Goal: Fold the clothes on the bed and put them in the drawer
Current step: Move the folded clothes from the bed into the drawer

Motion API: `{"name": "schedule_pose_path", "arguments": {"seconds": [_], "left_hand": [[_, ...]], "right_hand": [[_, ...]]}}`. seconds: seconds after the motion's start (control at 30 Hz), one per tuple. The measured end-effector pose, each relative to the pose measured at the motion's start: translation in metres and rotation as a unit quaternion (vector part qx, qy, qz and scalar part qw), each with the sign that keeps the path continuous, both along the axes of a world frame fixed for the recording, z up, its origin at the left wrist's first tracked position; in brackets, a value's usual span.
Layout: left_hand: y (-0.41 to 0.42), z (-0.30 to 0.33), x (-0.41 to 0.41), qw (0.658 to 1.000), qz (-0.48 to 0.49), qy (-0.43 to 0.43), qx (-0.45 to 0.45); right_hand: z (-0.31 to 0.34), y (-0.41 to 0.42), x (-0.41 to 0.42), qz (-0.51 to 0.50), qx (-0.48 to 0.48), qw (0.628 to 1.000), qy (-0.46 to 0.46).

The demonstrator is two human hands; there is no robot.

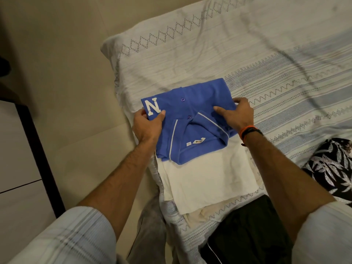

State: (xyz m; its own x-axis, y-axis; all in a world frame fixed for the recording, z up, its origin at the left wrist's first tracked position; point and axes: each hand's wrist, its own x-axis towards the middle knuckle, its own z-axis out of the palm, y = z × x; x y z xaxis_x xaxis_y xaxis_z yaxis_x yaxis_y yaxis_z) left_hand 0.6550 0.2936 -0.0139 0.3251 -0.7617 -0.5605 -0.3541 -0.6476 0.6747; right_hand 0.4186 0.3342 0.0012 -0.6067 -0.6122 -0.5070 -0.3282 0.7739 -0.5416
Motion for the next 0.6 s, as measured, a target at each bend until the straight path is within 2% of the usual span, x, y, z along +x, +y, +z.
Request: {"name": "schedule_pose_path", "arguments": {"seconds": [0.07, 0.17, 0.27, 0.37, 0.47, 0.6], "left_hand": [[-0.008, 0.0, 0.0, 1.0, 0.007, -0.011, 0.025], [-0.01, 0.001, 0.001, 0.999, -0.002, -0.039, 0.038], [-0.007, -0.001, 0.002, 0.997, -0.033, -0.002, 0.069], [-0.005, 0.0, -0.001, 0.997, -0.062, 0.025, 0.023], [-0.001, 0.009, -0.003, 0.993, -0.045, 0.103, -0.015], [0.0, 0.017, -0.002, 0.993, -0.017, 0.109, -0.038]], "right_hand": [[-0.005, -0.005, -0.009, 0.02, 0.029, 0.999, -0.025], [-0.007, -0.009, -0.011, 0.069, 0.028, 0.997, -0.016], [-0.008, -0.009, -0.009, 0.078, 0.006, 0.997, -0.022], [-0.006, -0.01, -0.008, 0.072, -0.033, 0.997, -0.021], [0.001, -0.01, -0.01, 0.05, -0.093, 0.994, -0.04], [0.016, -0.008, -0.011, 0.021, -0.15, 0.983, -0.098]]}}
